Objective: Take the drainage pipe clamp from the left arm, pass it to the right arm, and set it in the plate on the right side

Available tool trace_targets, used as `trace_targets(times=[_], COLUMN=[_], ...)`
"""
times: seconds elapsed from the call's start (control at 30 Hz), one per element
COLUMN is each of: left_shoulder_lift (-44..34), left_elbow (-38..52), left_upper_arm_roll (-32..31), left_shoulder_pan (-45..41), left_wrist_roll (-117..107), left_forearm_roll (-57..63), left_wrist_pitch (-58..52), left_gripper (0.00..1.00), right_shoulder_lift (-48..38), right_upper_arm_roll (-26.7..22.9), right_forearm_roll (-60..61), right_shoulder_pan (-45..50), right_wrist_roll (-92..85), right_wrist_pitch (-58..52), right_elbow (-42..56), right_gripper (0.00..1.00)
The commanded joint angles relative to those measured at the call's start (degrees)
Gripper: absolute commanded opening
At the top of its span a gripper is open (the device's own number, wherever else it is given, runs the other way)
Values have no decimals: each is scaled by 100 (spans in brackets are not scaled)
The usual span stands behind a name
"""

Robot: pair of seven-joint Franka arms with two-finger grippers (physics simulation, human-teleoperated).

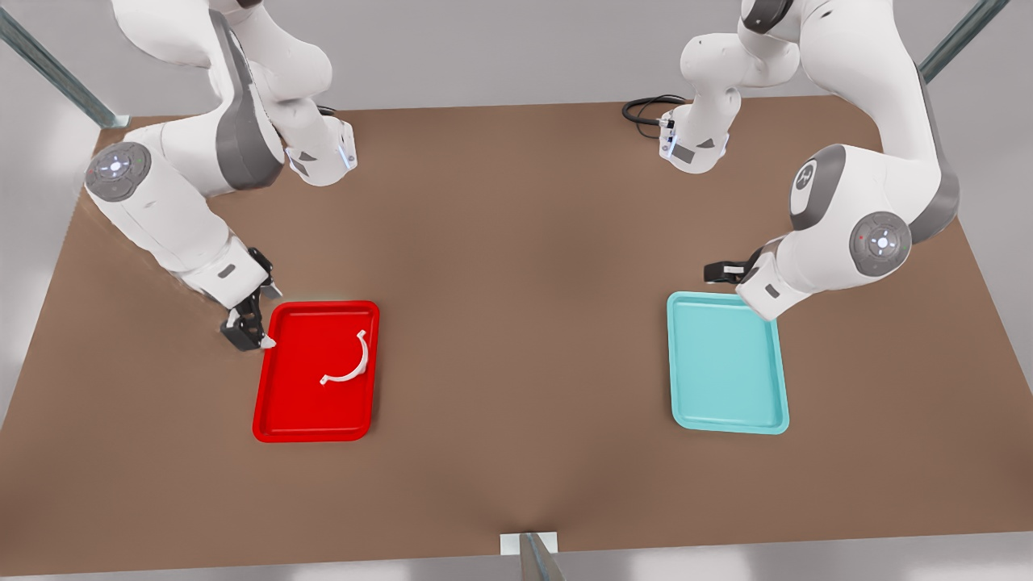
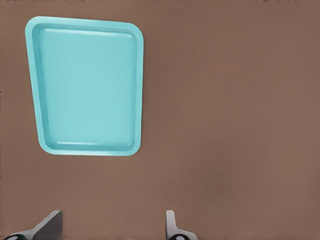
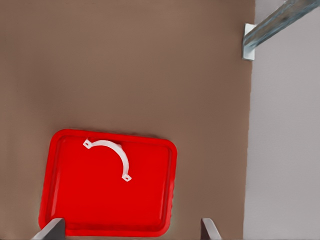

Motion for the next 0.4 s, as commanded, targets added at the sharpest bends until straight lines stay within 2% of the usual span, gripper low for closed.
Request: trace_targets(times=[0.0,0.2,0.37], left_shoulder_lift=[-7,-25,-16], left_elbow=[10,28,19], left_upper_arm_roll=[-41,-77,-77], left_shoulder_pan=[-14,38,56], left_wrist_roll=[167,158,123], left_forearm_roll=[62,159,132], left_wrist_pitch=[0,-26,-52], left_gripper=[100,100,100], right_shoulder_lift=[-149,-668,-712], right_upper_arm_roll=[-12,14,5], right_forearm_roll=[-413,-334,-308], right_shoulder_pan=[-566,-882,-952], right_wrist_roll=[7224,7207,7295], right_wrist_pitch=[-1719,-1719,-1851], right_elbow=[-136,-532,-532], right_gripper=[100,100,100])
